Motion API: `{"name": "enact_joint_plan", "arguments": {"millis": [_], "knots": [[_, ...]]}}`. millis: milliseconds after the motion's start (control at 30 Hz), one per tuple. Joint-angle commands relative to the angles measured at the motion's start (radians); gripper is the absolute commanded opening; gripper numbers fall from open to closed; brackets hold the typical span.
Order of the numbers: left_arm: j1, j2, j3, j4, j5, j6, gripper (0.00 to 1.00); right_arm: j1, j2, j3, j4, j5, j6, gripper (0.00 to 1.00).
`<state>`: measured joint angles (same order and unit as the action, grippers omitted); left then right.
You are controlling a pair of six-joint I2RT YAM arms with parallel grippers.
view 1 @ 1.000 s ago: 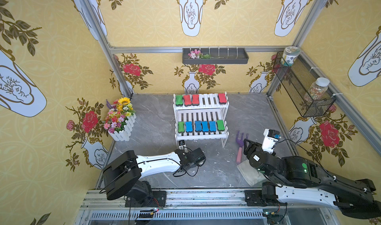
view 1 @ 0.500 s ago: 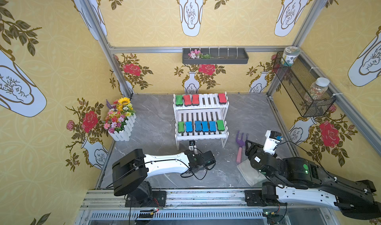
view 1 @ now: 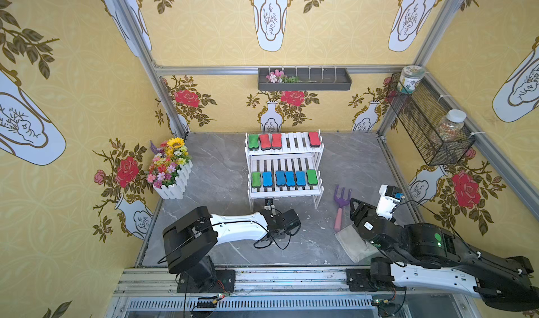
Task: Remove the whiteboard erasers from the shelf
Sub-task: Adjust the whiteboard eraser at the center of the board.
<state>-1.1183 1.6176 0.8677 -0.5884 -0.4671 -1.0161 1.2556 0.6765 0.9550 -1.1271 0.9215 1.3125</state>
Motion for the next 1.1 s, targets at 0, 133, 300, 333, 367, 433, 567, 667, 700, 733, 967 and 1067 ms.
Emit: {"name": "enact_joint_plan", "arguments": {"millis": [0, 133, 300, 333, 367, 433, 567, 667, 700, 733, 967, 1067], "knots": [[0.008, 0.001, 0.004, 0.002, 0.002, 0.016, 0.40, 0.001, 0.003, 0.001, -0.003, 0.019, 0.008, 0.66], [0.009, 0.002, 0.008, 0.013, 0.001, 0.027, 0.42, 0.001, 0.015, 0.010, 0.003, 0.018, 0.000, 0.66], [0.026, 0.030, 0.013, 0.015, -0.001, 0.036, 0.42, 0.000, 0.017, 0.014, 0.004, 0.020, -0.004, 0.66], [0.028, 0.026, 0.013, 0.013, -0.004, 0.037, 0.42, 0.001, 0.017, 0.016, 0.003, 0.020, -0.004, 0.66], [0.028, 0.020, 0.013, 0.010, -0.004, 0.039, 0.42, 0.001, 0.018, 0.016, 0.003, 0.022, -0.002, 0.66], [0.031, 0.007, 0.016, 0.002, -0.009, 0.039, 0.42, 0.000, 0.019, 0.020, 0.004, 0.024, -0.002, 0.66], [0.006, -0.050, 0.073, -0.065, -0.020, 0.038, 0.43, 0.000, 0.027, 0.028, 0.007, 0.027, -0.006, 0.66], [-0.057, -0.114, 0.165, -0.151, -0.052, 0.019, 0.46, 0.000, 0.042, 0.038, 0.024, 0.025, -0.024, 0.66], [-0.084, -0.135, 0.206, -0.184, -0.062, 0.009, 0.47, 0.000, 0.046, 0.039, 0.023, 0.024, -0.024, 0.66], [-0.104, -0.152, 0.239, -0.210, -0.074, 0.003, 0.47, 0.001, 0.049, 0.041, 0.028, 0.023, -0.027, 0.66], [-0.051, -0.322, 0.437, -0.273, -0.058, 0.065, 0.53, -0.001, 0.079, 0.048, 0.184, -0.021, -0.205, 0.67], [0.007, -0.432, 0.443, -0.252, -0.064, 0.090, 0.63, -0.037, 0.153, 0.138, 0.299, -0.062, -0.378, 0.68]]}}
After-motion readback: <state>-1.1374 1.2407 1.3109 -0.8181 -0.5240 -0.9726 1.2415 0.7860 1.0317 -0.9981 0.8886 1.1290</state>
